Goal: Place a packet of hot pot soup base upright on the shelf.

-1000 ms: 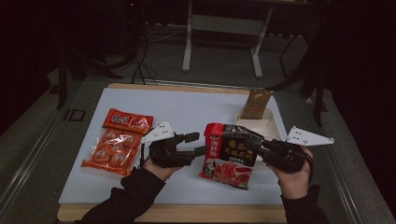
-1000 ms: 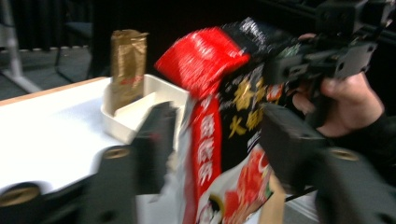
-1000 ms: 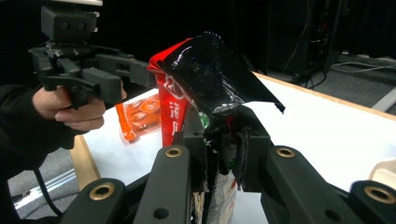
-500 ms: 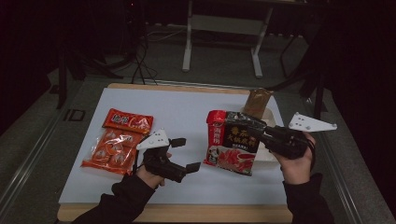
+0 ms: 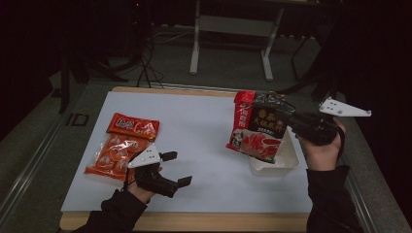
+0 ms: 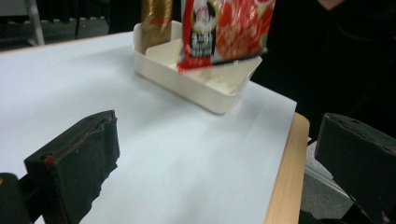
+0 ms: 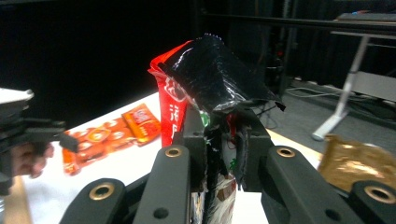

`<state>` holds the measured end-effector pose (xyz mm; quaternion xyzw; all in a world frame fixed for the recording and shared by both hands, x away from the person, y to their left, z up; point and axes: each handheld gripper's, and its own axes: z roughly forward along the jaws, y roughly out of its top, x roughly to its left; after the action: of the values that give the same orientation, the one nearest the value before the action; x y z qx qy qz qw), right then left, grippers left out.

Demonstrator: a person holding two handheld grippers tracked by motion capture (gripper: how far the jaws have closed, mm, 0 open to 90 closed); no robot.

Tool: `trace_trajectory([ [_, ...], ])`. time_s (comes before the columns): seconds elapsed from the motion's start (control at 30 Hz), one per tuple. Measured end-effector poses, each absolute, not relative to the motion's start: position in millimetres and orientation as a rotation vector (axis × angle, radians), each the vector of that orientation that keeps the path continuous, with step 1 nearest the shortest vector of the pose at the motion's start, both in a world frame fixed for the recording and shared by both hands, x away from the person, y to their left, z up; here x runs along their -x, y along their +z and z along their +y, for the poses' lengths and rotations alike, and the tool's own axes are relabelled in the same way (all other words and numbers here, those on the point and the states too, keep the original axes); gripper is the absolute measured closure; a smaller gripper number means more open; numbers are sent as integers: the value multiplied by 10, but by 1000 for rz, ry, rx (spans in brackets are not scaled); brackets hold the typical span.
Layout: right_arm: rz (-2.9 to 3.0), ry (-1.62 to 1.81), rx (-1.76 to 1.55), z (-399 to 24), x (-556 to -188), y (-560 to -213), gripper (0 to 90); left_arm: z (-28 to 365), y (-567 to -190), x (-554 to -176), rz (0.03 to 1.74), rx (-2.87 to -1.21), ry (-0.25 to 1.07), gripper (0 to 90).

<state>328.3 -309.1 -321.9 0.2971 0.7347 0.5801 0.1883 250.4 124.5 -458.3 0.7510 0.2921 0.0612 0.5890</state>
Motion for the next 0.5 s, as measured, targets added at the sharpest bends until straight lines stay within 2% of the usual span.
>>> trace_trajectory([
  [0.5, 1996, 1620, -834, -3474, -3612, -3221, 773, 1326, -4905, -2423, 730, -1677, 157, 4],
])
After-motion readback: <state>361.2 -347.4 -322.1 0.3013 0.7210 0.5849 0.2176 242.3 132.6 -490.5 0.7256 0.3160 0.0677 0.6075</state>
